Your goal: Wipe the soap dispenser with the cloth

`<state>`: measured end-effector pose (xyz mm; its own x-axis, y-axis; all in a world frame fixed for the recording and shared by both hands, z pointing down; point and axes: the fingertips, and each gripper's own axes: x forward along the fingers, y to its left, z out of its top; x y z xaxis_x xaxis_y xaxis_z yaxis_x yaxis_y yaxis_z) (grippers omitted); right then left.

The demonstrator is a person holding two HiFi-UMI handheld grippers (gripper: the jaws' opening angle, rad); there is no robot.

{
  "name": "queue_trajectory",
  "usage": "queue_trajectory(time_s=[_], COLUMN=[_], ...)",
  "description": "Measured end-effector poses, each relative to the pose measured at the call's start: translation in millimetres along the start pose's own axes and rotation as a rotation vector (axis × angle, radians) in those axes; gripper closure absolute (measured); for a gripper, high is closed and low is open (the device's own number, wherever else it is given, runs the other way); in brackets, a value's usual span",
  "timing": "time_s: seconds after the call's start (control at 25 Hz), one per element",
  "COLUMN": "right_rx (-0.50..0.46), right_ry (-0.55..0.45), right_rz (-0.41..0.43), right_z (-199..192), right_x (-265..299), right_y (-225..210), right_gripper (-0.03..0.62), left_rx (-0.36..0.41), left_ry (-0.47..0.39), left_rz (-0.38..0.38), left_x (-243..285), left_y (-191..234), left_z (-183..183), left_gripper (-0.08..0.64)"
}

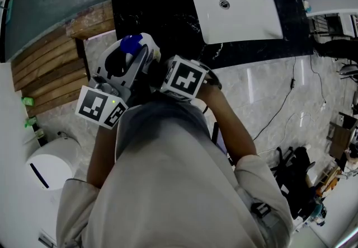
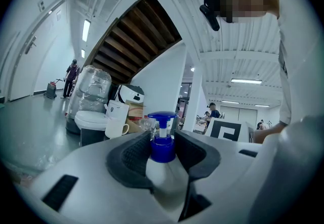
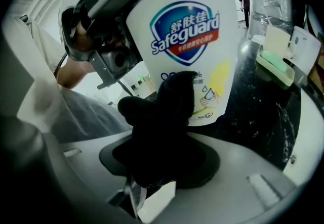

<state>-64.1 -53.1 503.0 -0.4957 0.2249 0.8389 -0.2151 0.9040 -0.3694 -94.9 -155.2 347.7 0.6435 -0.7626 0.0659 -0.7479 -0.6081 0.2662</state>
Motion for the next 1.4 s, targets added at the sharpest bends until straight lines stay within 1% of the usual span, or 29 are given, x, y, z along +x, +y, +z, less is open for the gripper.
queue_trajectory(time_s=[0.16,0.4,0.84,1.04,1.28,1.4], right_rx=[0.026,0.033,0.031,0.036,0.030,0.030], right_ry=[-0.016,-0.026,-0.013,-0.033,-0.075,-0.106], right_rz=[0.000,-0.027,-0.057,-0.075,-0.111,-0.129], right_z=[0,-1,0,3,11,13], right_x=[-4,-5,-11,-18,-33,-41], right_y=[-5,-16,-26,-29,-34,-35], right_gripper=[0.413,0.413,0.413,0.413,0.413,0.413], left_rx=[-0.002,-0.005,-0.008,-0.008,0.015,0.053], left_ry=[-0.001,0.001,0.000,-0.003,0.007,0.021], left_rz=[-0.001,-0.006,-0.016,-0.020,-0.037,-0.049], left_x=[0,-1,-4,-5,-4,-6], left_y=[0,0,-1,-3,-7,-13], left_z=[-1,-1,-1,0,-2,-3], left_gripper=[0.416,0.416,0.416,0.416,0.416,0.416])
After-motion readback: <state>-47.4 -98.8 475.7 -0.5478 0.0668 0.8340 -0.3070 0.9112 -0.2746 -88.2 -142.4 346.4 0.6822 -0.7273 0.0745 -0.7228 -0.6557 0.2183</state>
